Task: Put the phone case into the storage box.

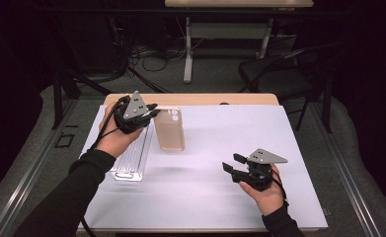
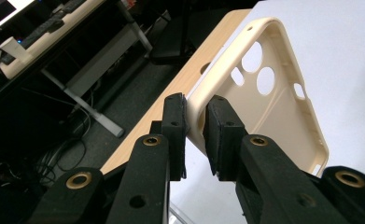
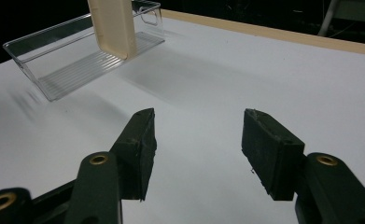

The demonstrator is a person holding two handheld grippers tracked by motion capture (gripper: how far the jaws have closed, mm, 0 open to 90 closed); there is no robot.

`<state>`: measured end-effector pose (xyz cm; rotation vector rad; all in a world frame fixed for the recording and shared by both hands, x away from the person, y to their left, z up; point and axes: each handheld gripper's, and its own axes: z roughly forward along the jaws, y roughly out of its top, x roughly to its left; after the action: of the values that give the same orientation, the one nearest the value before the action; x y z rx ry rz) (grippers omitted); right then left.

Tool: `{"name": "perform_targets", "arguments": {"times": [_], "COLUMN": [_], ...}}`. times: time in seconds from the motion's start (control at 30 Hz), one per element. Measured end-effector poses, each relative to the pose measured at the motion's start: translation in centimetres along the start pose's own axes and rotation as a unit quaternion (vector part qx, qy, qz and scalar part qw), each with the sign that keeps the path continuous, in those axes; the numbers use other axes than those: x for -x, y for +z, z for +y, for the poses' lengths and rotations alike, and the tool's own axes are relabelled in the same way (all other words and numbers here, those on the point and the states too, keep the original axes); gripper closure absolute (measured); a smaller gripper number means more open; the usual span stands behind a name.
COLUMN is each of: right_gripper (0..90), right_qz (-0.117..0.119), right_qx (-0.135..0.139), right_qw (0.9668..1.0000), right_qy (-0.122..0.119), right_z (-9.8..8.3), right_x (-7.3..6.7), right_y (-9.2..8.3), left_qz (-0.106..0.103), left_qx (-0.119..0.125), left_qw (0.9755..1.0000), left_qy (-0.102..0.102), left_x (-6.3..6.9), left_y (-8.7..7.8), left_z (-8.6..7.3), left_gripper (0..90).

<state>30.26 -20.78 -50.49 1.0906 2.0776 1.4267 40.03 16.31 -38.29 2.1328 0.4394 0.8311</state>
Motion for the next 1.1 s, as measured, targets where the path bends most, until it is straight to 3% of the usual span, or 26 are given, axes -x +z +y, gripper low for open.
{"name": "perform_targets", "arguments": {"times": [0.4,0.77,0.93,1.1], "right_gripper": [24.9,11.4,0.8,0.0], "right_qz": [-0.021,-0.044,-0.039,-0.036], "right_qx": [-0.013,-0.009,-0.012,-0.012], "right_qw": [0.9995,0.9989,0.9991,0.9992], "right_qy": [-0.021,-0.011,-0.013,-0.011], "right_z": [-0.4,-0.5,-0.6,-0.6], "right_x": [-0.1,-0.1,-0.2,-0.2], "right_y": [0.2,0.0,0.0,-0.1], "left_qz": [0.014,0.040,0.055,0.069], "left_qx": [0.009,0.013,0.016,0.020], "left_qw": [0.9998,0.9991,0.9983,0.9974], "left_qy": [-0.006,-0.010,-0.008,-0.008], "left_x": [-1.9,-4.0,-5.0,-6.1], "left_y": [0.0,-0.8,-1.2,-1.6], "left_z": [-0.2,-0.4,-0.4,-0.4], "left_gripper": [79.0,79.0,79.0,79.0]}}
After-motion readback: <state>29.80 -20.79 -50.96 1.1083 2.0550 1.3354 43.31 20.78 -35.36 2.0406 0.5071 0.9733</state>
